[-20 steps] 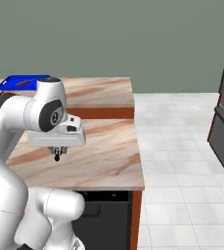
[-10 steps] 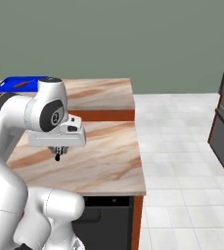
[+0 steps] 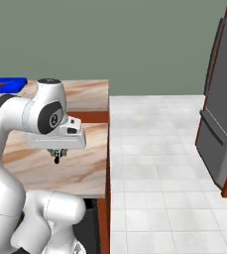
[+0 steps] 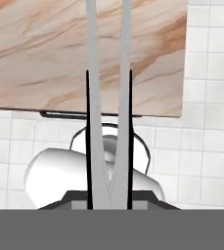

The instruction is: Take the tongs from the drawer on the left and place them on the dining counter next to the tray containing the hot dog.

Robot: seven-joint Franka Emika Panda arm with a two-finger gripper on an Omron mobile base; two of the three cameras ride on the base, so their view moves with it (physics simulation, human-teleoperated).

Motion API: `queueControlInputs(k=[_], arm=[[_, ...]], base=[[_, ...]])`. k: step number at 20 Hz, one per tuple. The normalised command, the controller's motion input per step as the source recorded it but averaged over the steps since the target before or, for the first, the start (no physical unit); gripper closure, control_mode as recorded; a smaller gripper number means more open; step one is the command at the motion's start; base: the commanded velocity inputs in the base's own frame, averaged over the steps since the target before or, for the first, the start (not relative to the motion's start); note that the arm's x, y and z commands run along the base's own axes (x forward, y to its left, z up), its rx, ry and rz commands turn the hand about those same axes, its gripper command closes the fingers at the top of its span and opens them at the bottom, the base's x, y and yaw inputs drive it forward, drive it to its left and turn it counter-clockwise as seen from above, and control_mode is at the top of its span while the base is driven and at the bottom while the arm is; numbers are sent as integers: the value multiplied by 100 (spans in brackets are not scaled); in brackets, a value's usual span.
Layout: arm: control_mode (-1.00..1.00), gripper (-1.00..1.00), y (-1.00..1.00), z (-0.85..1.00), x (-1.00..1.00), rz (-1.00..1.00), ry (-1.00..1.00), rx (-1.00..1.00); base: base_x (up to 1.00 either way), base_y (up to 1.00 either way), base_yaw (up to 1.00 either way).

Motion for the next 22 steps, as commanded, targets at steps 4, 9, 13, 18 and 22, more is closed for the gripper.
queueControlInputs(k=[4, 9, 13, 18, 22], arm=[[100, 100, 0, 0, 0, 0, 0, 0], [100, 100, 0, 0, 0, 0, 0, 0], [100, 100, 0, 0, 0, 0, 0, 0], [100, 100, 0, 0, 0, 0, 0, 0], [100, 100, 0, 0, 0, 0, 0, 0]], base=[[43, -100, -30], [81, -97, -30], [100, -47, 0], [79, -89, 5], [-17, -100, -6]])
